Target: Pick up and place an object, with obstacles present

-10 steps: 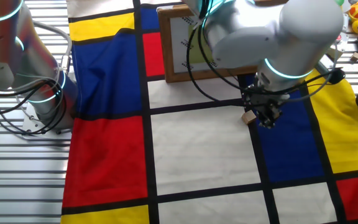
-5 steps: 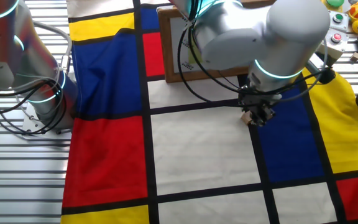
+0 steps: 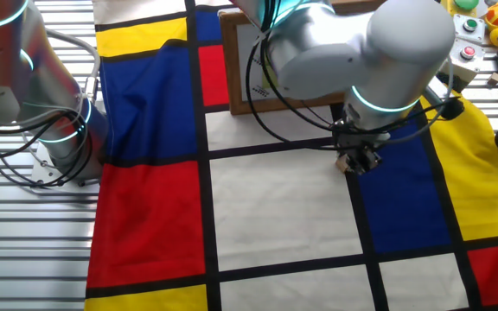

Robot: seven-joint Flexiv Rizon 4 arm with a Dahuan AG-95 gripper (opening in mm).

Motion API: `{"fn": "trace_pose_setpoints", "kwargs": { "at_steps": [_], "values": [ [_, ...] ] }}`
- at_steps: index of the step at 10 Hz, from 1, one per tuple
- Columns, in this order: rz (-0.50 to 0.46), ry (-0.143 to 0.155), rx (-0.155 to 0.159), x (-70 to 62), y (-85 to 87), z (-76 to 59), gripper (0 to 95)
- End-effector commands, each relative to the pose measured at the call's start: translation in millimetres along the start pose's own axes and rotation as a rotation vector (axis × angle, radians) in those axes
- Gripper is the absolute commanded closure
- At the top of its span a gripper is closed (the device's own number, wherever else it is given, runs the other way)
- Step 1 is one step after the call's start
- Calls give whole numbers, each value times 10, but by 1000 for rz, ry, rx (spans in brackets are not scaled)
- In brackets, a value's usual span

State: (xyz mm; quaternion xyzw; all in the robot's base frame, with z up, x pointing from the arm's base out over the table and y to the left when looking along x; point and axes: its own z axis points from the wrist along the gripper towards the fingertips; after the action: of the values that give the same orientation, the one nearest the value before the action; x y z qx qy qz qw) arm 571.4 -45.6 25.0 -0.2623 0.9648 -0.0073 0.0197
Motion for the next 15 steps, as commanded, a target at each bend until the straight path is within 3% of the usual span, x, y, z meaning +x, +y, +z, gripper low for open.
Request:
{"fn": "trace_pose_setpoints", "kwargs": {
  "at_steps": [1, 2, 5, 6, 10, 12, 15],
  "values": [
    [-1, 4, -11, -1, 8, -86, 950],
    [2, 4, -14, -2, 11, -134, 950],
    [42, 14, -69, -2, 140, -699, 950],
    [59, 32, -71, -11, 278, -1011, 950],
    [81, 53, -77, -74, 757, -1671, 950],
    [77, 73, -90, -92, 753, -1837, 950],
    [59, 92, -94, -55, 727, -1908, 950]
  ]
}}
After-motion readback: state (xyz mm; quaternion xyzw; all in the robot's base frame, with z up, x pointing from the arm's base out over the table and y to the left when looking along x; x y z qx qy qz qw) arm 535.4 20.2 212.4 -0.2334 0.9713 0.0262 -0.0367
